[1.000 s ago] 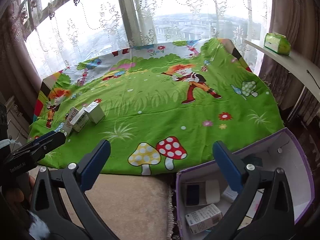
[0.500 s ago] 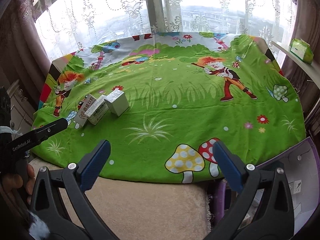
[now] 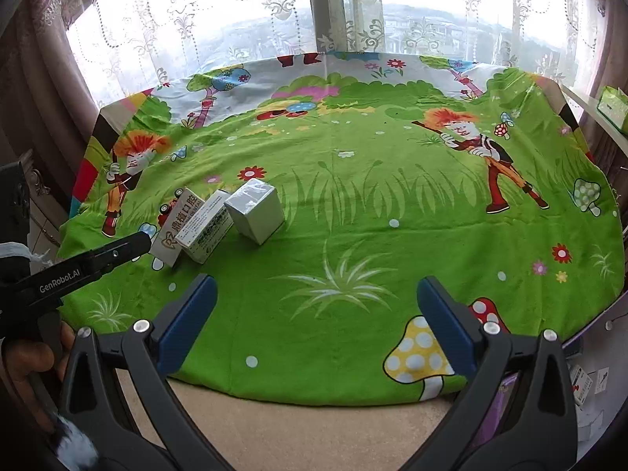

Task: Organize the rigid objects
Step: 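Move both open tools back over the remaining boxes on the sheet, then grasp the tall tan box with the left gripper while the right grasps the white cube box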

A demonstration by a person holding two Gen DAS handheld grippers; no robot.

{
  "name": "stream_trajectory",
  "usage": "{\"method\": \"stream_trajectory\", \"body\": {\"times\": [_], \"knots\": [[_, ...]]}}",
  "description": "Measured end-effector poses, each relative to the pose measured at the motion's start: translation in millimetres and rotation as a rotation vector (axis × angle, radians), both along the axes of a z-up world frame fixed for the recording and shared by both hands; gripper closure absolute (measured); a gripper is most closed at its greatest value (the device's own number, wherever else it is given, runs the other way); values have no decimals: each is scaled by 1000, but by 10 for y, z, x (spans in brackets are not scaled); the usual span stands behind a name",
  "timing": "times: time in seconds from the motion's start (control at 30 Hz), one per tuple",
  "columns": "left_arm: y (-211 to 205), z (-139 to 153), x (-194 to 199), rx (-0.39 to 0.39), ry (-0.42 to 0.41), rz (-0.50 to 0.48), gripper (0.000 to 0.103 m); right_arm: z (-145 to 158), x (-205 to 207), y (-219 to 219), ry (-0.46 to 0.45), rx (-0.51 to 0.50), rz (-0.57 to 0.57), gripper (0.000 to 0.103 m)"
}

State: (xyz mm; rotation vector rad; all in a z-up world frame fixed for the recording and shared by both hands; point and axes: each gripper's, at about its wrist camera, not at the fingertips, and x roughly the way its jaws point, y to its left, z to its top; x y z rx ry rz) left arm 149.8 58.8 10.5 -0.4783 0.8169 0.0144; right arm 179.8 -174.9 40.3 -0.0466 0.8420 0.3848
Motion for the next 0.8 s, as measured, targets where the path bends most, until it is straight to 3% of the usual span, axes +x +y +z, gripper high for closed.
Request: {"method": "stream_trajectory", "body": {"times": [0.57, 0.7, 0.8], "knots": [[114, -252, 222, -86, 13, -33, 64, -150, 378, 508, 16, -2, -13, 1], [85, -285, 229, -92, 14, -54, 78, -172, 462, 614, 13, -8, -18, 1], [61, -290, 213, -87, 7, -61, 80, -192, 523, 686, 11, -9, -26, 1]]}}
